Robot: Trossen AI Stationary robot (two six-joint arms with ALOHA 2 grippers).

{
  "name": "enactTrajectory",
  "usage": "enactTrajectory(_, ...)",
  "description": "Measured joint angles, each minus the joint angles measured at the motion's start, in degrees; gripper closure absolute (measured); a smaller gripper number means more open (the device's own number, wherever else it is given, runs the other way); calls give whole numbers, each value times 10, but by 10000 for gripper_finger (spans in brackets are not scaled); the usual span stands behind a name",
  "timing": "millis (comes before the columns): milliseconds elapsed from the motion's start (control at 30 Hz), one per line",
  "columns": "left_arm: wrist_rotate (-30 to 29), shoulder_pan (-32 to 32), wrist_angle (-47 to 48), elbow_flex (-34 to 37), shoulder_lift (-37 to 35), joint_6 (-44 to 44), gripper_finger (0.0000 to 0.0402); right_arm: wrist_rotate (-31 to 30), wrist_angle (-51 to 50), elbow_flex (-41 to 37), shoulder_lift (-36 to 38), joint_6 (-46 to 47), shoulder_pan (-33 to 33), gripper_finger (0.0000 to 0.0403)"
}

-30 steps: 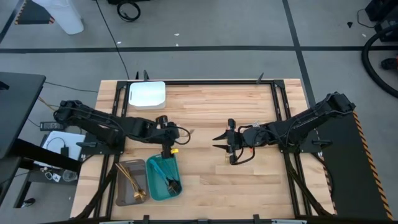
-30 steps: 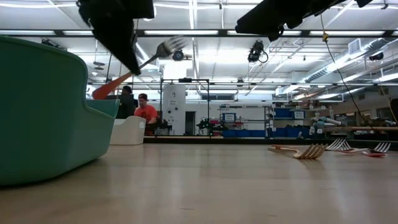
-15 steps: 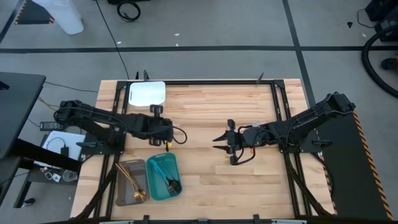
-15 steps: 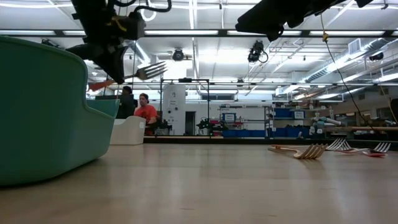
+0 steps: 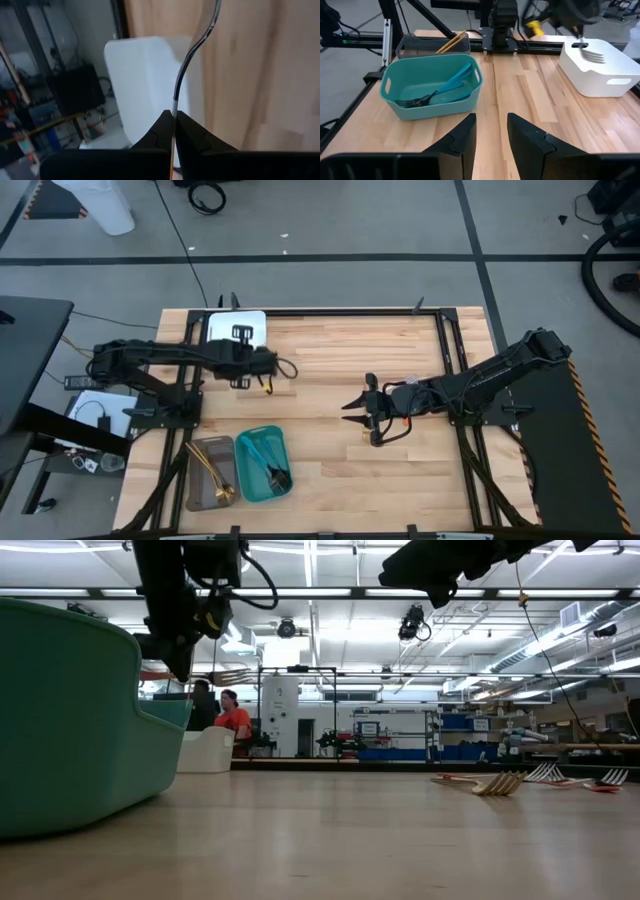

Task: Sort silverware by color (type)
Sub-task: Put the orange fork into the white bin

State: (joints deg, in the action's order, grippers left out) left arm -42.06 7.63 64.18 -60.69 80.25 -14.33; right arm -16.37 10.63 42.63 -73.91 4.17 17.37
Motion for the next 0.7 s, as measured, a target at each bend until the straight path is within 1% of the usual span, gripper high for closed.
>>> enactTrajectory(100, -23, 32, -11, 0, 4, -41, 386, 0, 0, 0, 0, 2, 6, 283)
enactTrajectory(167, -44, 52, -21, 3, 5, -86, 386, 0, 0, 0, 0, 2, 12, 283)
enactTrajectory(267, -48, 88, -64, 14, 5, -171, 386, -5, -1, 0, 0, 2, 20, 283)
enactTrajectory(367, -47, 125, -83, 23, 5, -226, 386, -27, 0, 0, 0, 2, 25, 283)
enactTrajectory(500, -48, 160, -81, 31, 5, -263, 386, -41, 0, 0, 0, 3, 25, 283)
enactTrajectory(700, -52, 202, -86, 31, 9, -278, 386, -41, 0, 0, 0, 8, 25, 283)
